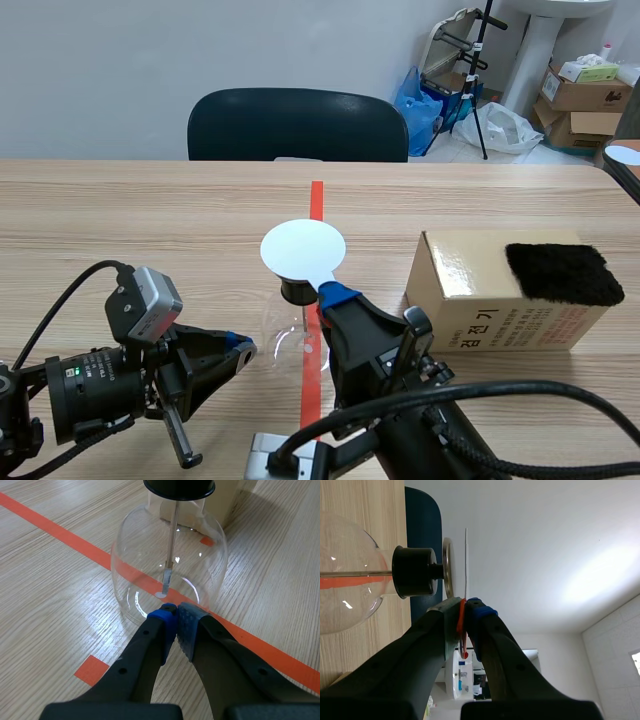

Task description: Do the electroscope experiment

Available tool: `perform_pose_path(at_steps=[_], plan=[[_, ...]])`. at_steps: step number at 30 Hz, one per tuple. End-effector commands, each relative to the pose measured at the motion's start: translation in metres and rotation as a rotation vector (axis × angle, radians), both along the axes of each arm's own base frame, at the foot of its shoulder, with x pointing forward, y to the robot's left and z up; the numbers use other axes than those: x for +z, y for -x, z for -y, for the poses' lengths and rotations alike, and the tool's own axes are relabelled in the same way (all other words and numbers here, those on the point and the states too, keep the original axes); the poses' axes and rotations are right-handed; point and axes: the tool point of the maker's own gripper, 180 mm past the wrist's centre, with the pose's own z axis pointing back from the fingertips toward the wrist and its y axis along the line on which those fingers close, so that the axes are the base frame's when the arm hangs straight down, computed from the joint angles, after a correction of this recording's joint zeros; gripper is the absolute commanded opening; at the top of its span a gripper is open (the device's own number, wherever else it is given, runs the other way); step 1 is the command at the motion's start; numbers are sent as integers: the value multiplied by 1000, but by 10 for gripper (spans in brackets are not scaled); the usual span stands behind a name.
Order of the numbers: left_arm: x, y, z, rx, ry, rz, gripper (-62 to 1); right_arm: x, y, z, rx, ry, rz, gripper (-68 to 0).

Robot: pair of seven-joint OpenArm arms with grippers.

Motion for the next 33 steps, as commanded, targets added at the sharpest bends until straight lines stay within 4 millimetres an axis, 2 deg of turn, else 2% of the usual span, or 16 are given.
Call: perform_pose_path(at_steps=[1, 25, 33], plan=[[11, -6, 5, 0, 31, 28, -579, 19, -3, 2, 2, -41, 71, -665], [11, -6, 5, 0, 31, 28, -579, 19, -4, 3, -5, -42, 71, -665], [11, -6, 5, 0, 31, 28, -579, 19, -14, 21, -115, -58, 63, -665]])
